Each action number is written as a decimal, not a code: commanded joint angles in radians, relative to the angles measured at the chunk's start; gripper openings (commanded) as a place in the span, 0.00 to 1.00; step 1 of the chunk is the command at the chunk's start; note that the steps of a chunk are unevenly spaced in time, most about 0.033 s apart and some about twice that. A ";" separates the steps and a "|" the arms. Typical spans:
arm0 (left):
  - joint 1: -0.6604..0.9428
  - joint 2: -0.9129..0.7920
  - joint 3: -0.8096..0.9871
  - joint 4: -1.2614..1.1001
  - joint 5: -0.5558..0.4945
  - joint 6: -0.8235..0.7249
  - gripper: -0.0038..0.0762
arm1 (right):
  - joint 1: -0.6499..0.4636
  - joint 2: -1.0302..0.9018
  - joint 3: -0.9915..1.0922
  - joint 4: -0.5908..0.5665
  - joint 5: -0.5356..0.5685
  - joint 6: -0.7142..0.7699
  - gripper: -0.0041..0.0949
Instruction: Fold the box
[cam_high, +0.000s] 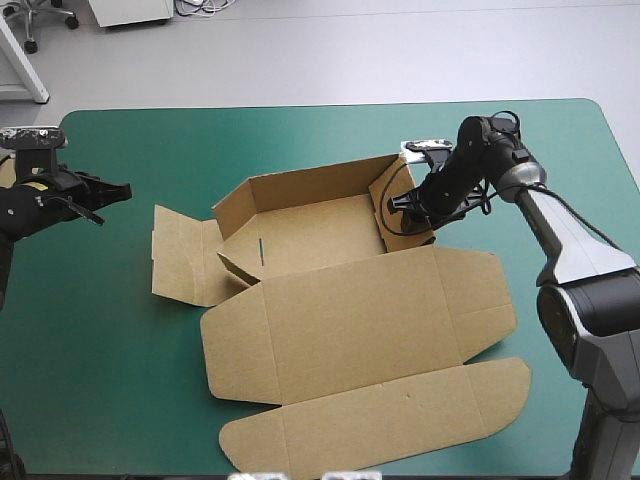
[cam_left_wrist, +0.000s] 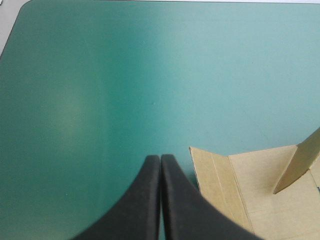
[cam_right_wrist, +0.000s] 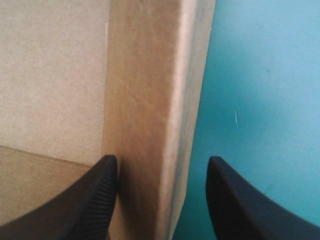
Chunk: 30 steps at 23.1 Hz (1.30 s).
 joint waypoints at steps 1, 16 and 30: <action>0.003 -0.027 -0.027 -0.025 -0.049 -0.003 0.04 | -0.004 -0.038 -0.021 0.022 0.007 -0.009 0.54; 0.003 -0.027 -0.027 -0.025 -0.051 0.001 0.04 | -0.004 -0.019 -0.025 0.015 0.009 -0.034 0.04; 0.003 -0.034 -0.027 -0.033 -0.044 0.001 0.04 | -0.107 -0.200 -0.033 0.076 0.009 -0.035 0.04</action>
